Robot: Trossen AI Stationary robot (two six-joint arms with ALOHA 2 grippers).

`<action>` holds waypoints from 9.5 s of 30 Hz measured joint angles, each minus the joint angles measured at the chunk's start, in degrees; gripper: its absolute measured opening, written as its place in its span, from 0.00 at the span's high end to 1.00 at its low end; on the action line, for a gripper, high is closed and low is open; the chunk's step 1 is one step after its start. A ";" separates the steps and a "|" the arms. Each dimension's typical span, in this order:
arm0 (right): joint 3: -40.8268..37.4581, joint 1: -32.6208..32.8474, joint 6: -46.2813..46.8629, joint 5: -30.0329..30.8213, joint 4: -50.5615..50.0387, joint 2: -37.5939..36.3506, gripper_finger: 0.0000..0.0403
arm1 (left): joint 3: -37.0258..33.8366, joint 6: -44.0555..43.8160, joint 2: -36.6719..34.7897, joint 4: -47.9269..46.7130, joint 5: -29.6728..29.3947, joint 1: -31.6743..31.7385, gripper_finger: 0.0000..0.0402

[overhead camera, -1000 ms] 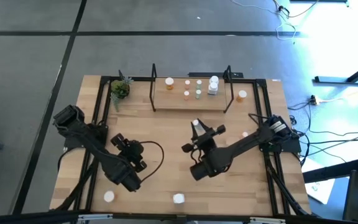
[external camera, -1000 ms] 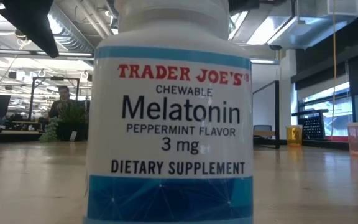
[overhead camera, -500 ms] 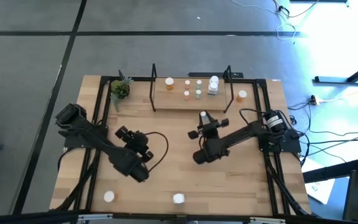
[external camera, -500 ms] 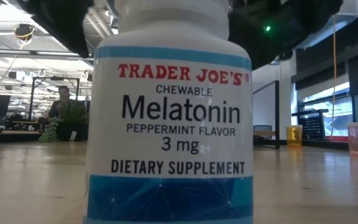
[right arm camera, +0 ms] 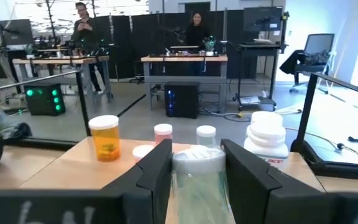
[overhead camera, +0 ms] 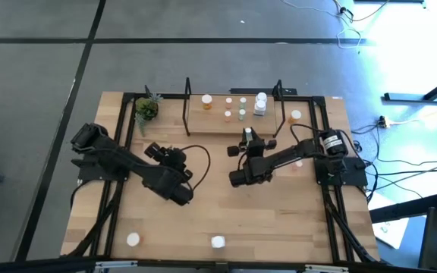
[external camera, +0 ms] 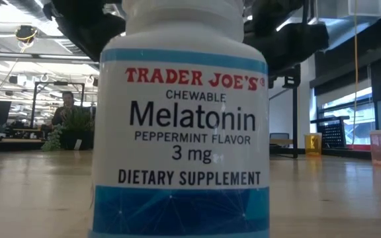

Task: Pick and place medicine bottles onto shelf by color
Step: Put the green pill bottle on the shelf aligned with the green bottles

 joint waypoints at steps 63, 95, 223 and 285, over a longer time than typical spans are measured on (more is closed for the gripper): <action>0.03 -5.74 -36.98 -0.02 33.87 10.78 0.68 | -0.02 4.85 0.00 1.74 -1.88 5.84 0.51; 0.02 12.42 -36.10 0.18 22.30 10.29 0.68 | -0.02 21.48 0.00 8.03 -0.81 5.64 0.51; 0.02 20.37 -24.01 0.05 38.87 18.36 0.52 | -0.02 37.78 -0.01 25.27 0.76 5.71 0.51; 44.41 22.42 -22.93 -46.29 -29.85 14.95 0.59 | -0.02 37.77 -0.02 25.74 1.04 5.71 0.51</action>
